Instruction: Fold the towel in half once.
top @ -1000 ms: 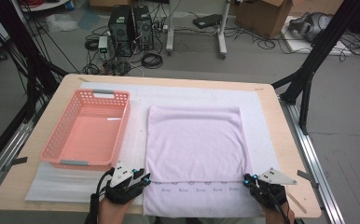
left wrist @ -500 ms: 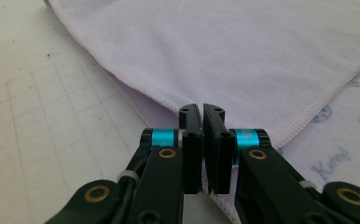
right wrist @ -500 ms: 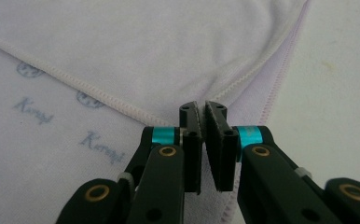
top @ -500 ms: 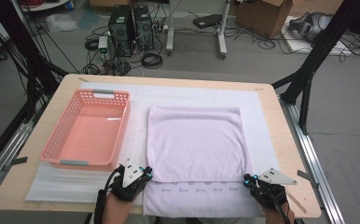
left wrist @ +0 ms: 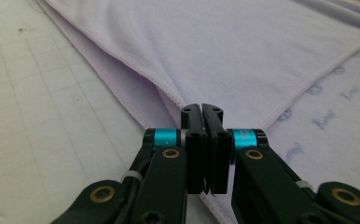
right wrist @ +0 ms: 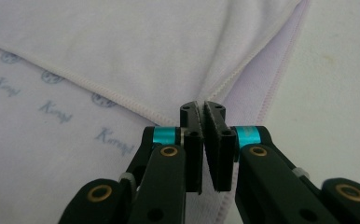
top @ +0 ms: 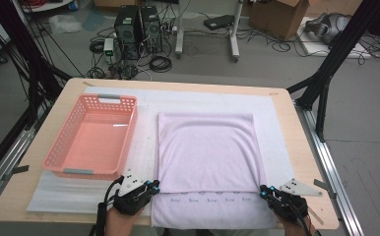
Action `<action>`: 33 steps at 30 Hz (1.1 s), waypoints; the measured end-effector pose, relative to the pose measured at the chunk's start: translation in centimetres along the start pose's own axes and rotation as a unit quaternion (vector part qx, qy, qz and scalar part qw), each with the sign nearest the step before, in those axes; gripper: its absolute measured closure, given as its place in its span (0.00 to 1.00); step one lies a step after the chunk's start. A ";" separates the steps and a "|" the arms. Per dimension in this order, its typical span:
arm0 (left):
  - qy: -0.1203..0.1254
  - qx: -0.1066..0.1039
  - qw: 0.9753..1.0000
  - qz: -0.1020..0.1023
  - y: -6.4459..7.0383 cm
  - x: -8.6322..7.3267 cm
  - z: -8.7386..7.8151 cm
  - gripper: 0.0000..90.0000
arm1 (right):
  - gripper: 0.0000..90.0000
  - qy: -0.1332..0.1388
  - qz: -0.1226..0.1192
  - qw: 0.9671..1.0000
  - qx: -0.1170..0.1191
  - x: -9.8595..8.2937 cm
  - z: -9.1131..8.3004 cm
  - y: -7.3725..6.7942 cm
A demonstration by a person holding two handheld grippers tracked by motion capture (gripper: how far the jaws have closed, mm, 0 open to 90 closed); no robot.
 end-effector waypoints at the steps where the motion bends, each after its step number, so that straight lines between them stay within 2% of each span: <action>1: 0.001 -0.002 1.000 -0.004 0.1 0.0 -0.2 0.98 | 0.95 0.001 0.000 1.000 0.002 -0.1 -0.2 -0.1; 4: 0.004 -0.007 1.000 -0.011 0.3 -0.1 -0.8 0.98 | 0.95 0.007 0.000 1.000 0.005 -0.2 -1.1 -0.3; 11: 0.002 -0.014 1.000 -0.012 1.3 -1.2 -2.4 0.98 | 0.95 0.003 0.012 1.000 0.013 -1.6 -2.5 -1.1; 20: 0.007 -0.023 1.000 -0.018 2.9 -2.7 -5.4 0.98 | 0.95 0.006 0.016 1.000 0.022 -2.9 -4.8 -3.2; 29: 0.002 -0.038 0.999 -0.011 4.8 -4.4 -7.9 0.98 | 0.95 0.004 0.014 0.999 0.028 -4.6 -7.4 -5.3; 33: -0.006 -0.052 0.999 -0.005 5.6 -5.1 -8.8 0.98 | 0.95 -0.003 0.014 0.999 0.033 -5.4 -8.6 -6.2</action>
Point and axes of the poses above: each handheld gripper's, and its own axes: z roughly forward along the jaws, x roughly out of its top, y roughly to its right, the point moved 9 cm from there along z, roughly forward along the jaws, and after that the axes turned 7 degrees about x, right-handed, at the moved point
